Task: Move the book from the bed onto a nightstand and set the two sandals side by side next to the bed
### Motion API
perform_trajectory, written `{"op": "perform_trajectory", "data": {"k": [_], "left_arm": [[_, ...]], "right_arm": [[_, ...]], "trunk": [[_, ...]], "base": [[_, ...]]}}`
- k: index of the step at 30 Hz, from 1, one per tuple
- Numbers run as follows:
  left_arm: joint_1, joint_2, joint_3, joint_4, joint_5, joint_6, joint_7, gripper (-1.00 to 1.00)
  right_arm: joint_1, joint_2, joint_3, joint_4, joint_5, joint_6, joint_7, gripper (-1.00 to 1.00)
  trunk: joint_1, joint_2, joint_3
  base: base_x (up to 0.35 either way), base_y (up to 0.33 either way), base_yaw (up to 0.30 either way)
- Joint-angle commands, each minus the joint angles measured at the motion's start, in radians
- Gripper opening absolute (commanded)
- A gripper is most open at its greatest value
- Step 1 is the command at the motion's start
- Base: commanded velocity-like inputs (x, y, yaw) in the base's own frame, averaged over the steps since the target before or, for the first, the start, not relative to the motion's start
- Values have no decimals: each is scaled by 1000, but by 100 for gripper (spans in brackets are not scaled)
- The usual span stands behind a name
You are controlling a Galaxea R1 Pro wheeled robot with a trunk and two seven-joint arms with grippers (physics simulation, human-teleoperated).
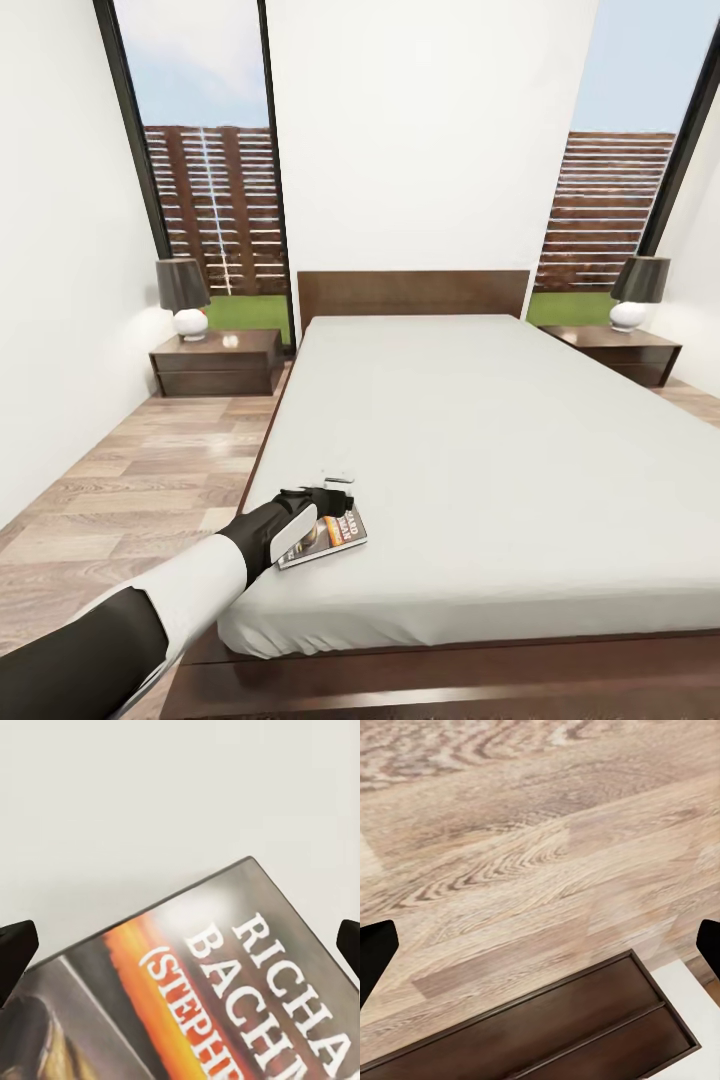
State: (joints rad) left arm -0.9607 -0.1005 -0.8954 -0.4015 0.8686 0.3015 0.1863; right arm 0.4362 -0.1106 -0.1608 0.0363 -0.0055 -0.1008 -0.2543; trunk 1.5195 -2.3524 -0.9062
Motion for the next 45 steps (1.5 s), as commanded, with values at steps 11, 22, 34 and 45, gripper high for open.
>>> {"op": "perform_trajectory", "data": {"k": [11, 22, 34, 45], "left_arm": [[-2, 0, -8, -2, 10, 1, 8, 100], [-3, 1, -9, -17, 10, 1, 8, 100], [-3, 0, -9, -25, 10, 1, 9, 100], [-3, 0, -10, -31, 10, 1, 9, 100]], "right_arm": [[-1, 1, -6, 3, -1, -8, 0, 100], [-1, 3, -6, 2, -1, -8, 0, 100], [-1, 5, -6, 2, 0, -8, 1, 100], [-1, 5, -5, 2, 2, -8, -3, 100]], "trunk": [[42, -78, -35], [54, -99, -45], [54, -99, -45], [54, -99, -45]], "base": [[0, 0, 0], [0, 0, 0], [0, 0, 0], [0, 0, 0]]}}
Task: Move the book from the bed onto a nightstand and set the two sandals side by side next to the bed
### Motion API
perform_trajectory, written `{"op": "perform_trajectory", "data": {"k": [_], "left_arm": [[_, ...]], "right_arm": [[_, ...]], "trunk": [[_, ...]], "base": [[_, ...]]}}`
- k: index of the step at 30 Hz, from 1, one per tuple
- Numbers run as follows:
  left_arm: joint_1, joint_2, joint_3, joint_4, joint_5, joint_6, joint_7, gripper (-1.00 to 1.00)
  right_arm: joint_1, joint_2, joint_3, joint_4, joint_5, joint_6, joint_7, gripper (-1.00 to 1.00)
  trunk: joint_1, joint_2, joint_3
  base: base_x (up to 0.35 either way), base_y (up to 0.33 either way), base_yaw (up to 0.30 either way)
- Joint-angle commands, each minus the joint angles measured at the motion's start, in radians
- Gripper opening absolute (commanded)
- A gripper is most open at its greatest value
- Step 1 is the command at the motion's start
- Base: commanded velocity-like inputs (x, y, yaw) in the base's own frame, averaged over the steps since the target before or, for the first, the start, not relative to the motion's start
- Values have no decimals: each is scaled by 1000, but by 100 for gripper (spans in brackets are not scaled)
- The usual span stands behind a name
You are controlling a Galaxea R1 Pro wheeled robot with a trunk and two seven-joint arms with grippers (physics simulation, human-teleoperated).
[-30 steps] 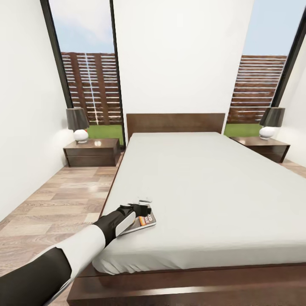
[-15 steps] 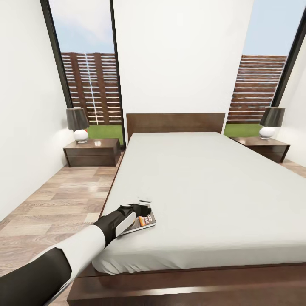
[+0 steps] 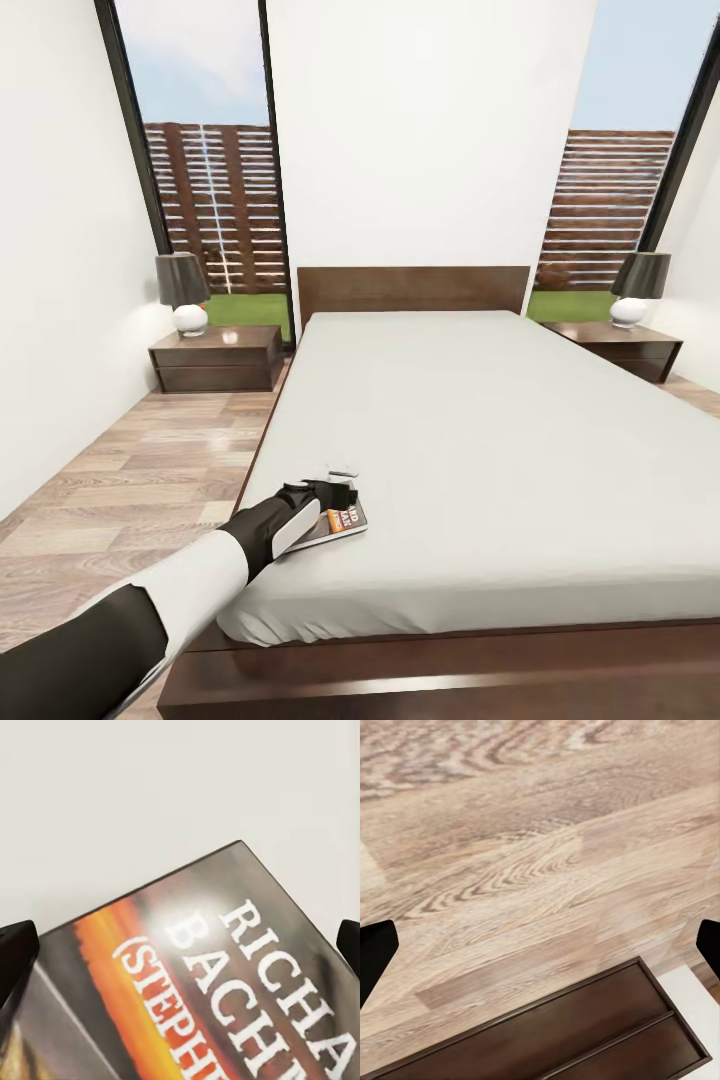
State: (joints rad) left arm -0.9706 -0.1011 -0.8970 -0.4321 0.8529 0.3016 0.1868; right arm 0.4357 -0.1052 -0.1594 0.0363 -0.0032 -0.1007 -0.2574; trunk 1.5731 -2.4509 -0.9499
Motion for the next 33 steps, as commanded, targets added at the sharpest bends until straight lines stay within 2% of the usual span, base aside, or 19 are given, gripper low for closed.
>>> {"op": "perform_trajectory", "data": {"k": [1, 33], "left_arm": [[7, 1, -8, -1, 26, 1, 8, 100], [4, 5, -8, -17, 28, 3, 17, 100]], "right_arm": [[0, 0, -6, 2, 0, -8, 0, 100], [0, 1, -6, 2, 0, -8, -3, 100]], "trunk": [[0, 0, -1], [0, 0, -1]], "base": [[0, 0, 0], [0, 0, 0]]}}
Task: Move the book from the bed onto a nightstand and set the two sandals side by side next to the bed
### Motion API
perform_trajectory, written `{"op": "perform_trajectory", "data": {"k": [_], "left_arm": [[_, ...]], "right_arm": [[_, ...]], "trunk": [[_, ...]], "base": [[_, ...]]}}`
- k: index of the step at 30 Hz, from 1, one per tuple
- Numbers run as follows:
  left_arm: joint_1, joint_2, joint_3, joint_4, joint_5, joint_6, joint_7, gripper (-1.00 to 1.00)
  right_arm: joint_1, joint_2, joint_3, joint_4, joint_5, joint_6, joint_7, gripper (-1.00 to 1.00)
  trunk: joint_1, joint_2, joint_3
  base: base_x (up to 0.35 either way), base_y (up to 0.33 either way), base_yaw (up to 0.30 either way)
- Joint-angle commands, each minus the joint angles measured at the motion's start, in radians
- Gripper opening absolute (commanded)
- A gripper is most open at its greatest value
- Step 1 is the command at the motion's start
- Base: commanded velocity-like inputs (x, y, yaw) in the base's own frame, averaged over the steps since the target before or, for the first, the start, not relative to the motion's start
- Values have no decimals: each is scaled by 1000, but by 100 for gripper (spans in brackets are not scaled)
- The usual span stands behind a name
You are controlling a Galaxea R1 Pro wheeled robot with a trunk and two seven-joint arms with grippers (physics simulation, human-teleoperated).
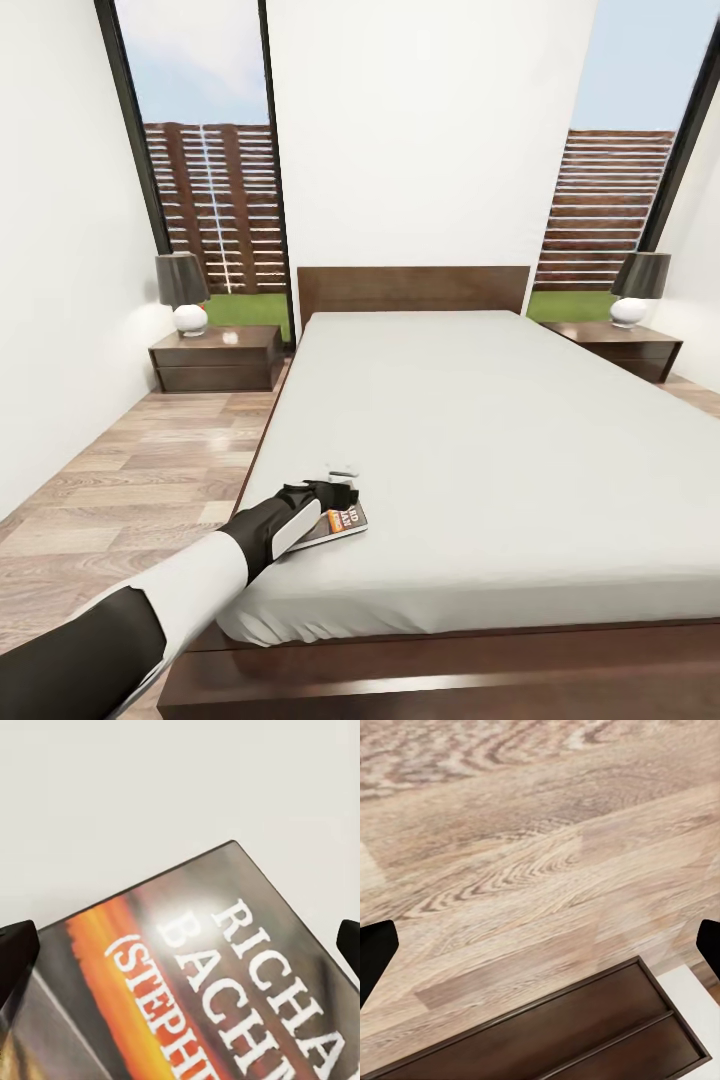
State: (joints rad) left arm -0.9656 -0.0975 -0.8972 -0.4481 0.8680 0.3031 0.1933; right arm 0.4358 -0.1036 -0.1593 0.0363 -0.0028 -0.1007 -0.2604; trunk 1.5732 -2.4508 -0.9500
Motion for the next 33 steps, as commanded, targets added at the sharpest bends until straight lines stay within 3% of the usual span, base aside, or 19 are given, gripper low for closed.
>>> {"op": "perform_trajectory", "data": {"k": [1, 33], "left_arm": [[-1, 1, -8, -1, 13, 2, 10, 100], [-17, 4, -8, 2, 14, 6, 12, 100]], "right_arm": [[0, 0, -6, 2, 0, -8, 0, 100], [-1, 1, -6, 2, 0, -8, 0, 100]], "trunk": [[0, 0, -1], [0, 0, -1]], "base": [[0, 0, 0], [1, 0, 0]]}}
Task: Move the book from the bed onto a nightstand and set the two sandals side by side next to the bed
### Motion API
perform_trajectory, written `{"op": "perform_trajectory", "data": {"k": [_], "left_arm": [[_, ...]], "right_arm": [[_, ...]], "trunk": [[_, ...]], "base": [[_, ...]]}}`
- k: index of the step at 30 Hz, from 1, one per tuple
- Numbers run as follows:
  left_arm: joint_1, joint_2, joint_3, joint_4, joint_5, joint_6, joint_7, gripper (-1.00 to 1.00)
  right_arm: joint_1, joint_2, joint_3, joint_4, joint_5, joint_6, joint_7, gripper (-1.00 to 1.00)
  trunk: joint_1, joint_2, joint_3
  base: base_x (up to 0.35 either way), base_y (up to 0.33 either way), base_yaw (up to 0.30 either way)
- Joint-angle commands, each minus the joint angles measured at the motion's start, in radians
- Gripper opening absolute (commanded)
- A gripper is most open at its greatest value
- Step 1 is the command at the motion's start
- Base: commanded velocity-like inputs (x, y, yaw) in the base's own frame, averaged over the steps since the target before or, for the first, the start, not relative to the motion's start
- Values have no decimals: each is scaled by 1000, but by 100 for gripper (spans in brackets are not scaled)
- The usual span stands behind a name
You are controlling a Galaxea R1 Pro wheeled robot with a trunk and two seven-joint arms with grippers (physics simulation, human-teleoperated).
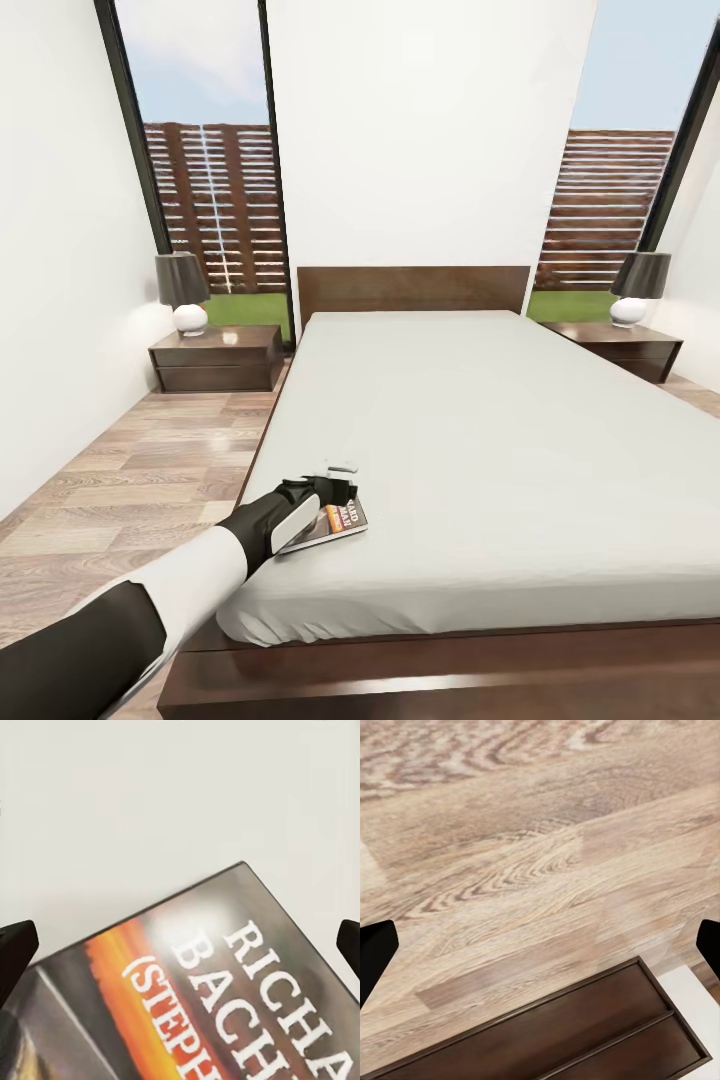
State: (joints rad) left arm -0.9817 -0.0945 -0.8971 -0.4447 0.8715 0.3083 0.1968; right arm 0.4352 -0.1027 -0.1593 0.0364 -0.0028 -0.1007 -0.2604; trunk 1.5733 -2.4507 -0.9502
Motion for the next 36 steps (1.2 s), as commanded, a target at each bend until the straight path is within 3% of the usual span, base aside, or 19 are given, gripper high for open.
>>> {"op": "perform_trajectory", "data": {"k": [1, 36], "left_arm": [[-1, 1, -8, -2, 10, 1, 9, 100], [-1, 0, -8, -2, 11, -3, 10, 100]], "right_arm": [[-1, 0, -6, 2, 0, -8, 0, 100], [0, -2, -6, 2, 0, -8, -1, 100]], "trunk": [[0, 0, -1], [0, 0, -1]], "base": [[18, 0, 0], [19, 0, 0]]}}
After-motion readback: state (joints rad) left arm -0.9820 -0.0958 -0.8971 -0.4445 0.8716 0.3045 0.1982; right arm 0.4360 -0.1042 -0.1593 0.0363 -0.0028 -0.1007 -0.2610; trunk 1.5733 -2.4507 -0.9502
